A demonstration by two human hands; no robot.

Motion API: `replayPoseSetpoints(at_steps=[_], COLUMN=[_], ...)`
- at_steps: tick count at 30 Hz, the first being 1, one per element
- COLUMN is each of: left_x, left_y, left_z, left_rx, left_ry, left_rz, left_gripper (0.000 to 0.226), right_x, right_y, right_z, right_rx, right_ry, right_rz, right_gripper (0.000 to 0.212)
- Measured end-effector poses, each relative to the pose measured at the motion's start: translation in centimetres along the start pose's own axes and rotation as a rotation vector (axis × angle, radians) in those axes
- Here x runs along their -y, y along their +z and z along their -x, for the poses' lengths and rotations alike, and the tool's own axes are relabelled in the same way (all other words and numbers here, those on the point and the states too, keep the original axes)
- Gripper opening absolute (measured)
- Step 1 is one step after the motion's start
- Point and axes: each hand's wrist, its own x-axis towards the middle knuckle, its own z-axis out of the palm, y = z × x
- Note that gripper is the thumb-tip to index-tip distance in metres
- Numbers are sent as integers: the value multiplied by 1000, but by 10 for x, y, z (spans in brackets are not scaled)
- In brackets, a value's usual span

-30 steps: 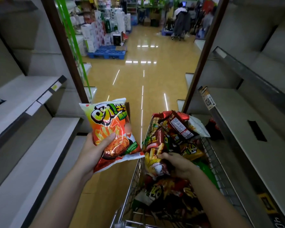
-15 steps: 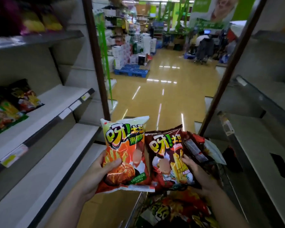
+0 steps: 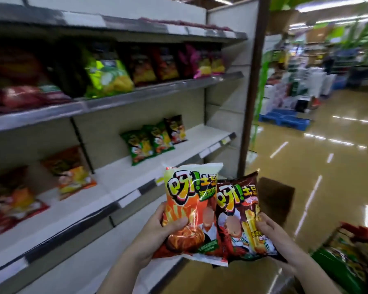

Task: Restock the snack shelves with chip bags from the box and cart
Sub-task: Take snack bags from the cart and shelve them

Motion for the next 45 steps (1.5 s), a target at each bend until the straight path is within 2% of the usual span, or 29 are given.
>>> replayPoseSetpoints(at_steps=[1, 2, 3, 5, 6, 8, 9, 11, 13, 15, 16, 17, 20, 23, 25, 27, 30, 37, 39, 41, 43, 45], left_x=[-1, 0, 2, 6, 9, 14, 16, 21, 31, 40, 45, 50, 61, 69, 72, 71, 71, 87, 92, 96, 99, 105], left_y=[-13, -27, -43, -73, -90, -120, -135, -159, -178, -194, -201, -208, -223, -240, -250, -261, -273, -303, -316, -332, -350, -371], left_z=[12, 26, 42, 76, 97, 137, 159, 204, 245, 287, 307, 328, 390, 457, 496, 537, 573, 636, 648, 659, 670, 681], left_rx=[-45, -99, -160, -294, -369, -479, -527, -603, -659, -711, -735, -757, -811, -892, -950, -1028, -1112, -1310, -1385, -1456, -1525, -1591], left_ry=[7, 19, 40, 80, 101, 139, 153, 150, 145, 132, 124, 119, 120, 116, 109, 123, 154, 230, 258, 268, 274, 274], left_rz=[7, 22, 43, 78, 95, 129, 133, 126, 116, 101, 98, 94, 79, 88, 89, 80, 77, 203, 257, 285, 300, 306], left_gripper=[106, 108, 110, 115, 117, 117, 115, 112, 109, 112, 113, 113, 111, 108, 107, 107, 109, 102, 98, 97, 97, 96], right_x=[-2, -3, -3, -5, -7, -16, -26, -49, -71, -92, -103, -114, -141, -168, -188, -206, -225, -251, -259, -270, -279, -295], right_y=[15, 34, 58, 97, 118, 149, 162, 192, 219, 249, 260, 274, 320, 373, 407, 448, 490, 573, 601, 625, 653, 682], right_z=[-3, -3, 3, 12, 18, 30, 32, 39, 49, 61, 66, 73, 100, 127, 141, 160, 177, 198, 198, 195, 195, 189], right_rx=[15, 39, 71, 70, 66, 106, 149, 238, 308, 369, 395, 437, 577, 723, 803, 878, 911, 1053, 1064, 1110, 1130, 1127], right_ry=[0, -6, -24, -32, -21, -12, 5, 82, 155, 207, 209, 212, 201, 281, 312, 323, 338, 361, 377, 351, 366, 391], right_rz=[23, 37, 45, 32, 19, 54, 70, 128, 177, 222, 233, 246, 307, 314, 332, 360, 391, 495, 574, 613, 563, 536], right_gripper=[126, 114, 92, 34, 16, 3, 19, 66, 99, 124, 129, 128, 108, 108, 93, 87, 63, 86, 111, 116, 100, 65])
